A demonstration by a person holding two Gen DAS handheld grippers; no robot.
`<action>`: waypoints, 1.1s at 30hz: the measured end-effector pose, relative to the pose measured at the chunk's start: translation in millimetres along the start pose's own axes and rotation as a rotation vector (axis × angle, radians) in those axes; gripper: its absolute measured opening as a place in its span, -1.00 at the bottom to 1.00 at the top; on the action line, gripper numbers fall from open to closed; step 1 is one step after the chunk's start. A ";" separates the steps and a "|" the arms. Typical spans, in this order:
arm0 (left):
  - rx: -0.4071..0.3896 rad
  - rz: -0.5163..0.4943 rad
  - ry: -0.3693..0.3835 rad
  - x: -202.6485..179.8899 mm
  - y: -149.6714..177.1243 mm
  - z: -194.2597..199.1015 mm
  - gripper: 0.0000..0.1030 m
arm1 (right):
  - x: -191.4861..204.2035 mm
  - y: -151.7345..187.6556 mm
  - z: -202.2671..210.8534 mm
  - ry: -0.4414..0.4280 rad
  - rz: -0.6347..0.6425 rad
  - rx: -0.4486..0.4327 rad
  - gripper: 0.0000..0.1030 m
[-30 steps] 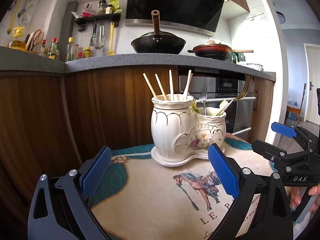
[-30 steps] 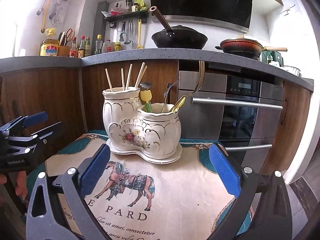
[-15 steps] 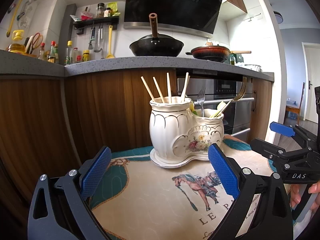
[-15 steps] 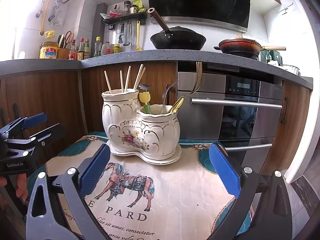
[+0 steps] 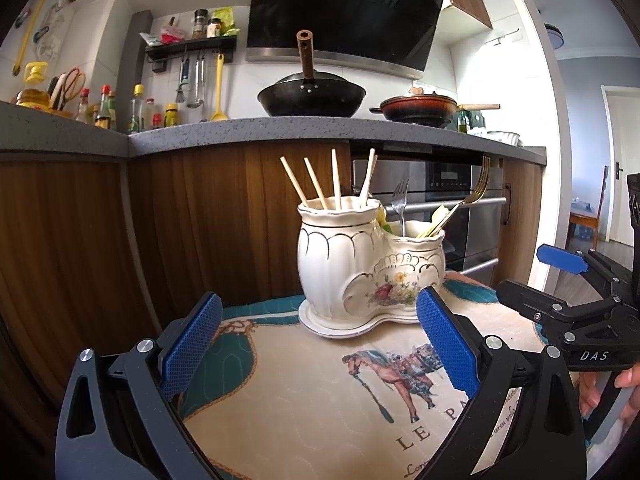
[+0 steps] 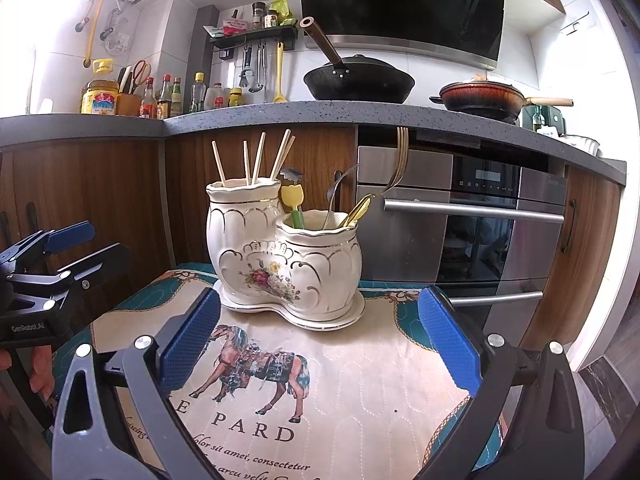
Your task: Organize utensils
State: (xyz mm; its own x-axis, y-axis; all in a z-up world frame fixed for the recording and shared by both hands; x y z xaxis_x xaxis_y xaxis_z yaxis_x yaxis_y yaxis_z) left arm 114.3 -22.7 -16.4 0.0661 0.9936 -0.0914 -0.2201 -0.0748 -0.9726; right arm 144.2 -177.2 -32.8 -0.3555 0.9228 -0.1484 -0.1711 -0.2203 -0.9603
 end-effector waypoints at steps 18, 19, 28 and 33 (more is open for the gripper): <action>-0.003 0.000 0.000 -0.4 0.1 1.0 0.89 | 0.2 0.4 -0.3 0.006 -0.002 0.001 0.90; -0.003 0.000 0.000 -0.1 -0.5 1.2 0.89 | 0.2 0.3 -0.1 0.006 -0.002 0.000 0.90; -0.009 -0.001 0.001 -0.6 -2.0 3.0 0.90 | 1.4 0.0 0.1 0.007 0.004 0.001 0.90; -0.010 -0.002 0.002 -1.2 -2.0 3.2 0.90 | 1.7 0.1 0.0 0.005 0.003 0.001 0.90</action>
State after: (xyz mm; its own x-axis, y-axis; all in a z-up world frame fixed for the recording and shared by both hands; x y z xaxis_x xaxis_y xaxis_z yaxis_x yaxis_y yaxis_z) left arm 111.5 -23.5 -13.7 0.0683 0.9936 -0.0900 -0.2106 -0.0738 -0.9748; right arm 143.6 -175.7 -33.2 -0.3518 0.9236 -0.1526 -0.1706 -0.2235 -0.9596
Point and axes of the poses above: each gripper's, at about its wrist camera, not at the fingertips, and z roughly against the way its jaws point, x to its left, y to its underside, the point moved 10 cm from there along -z, roughly the way its jaws point, and after that the axes turned 9 degrees about z, right-handed, at the moved point
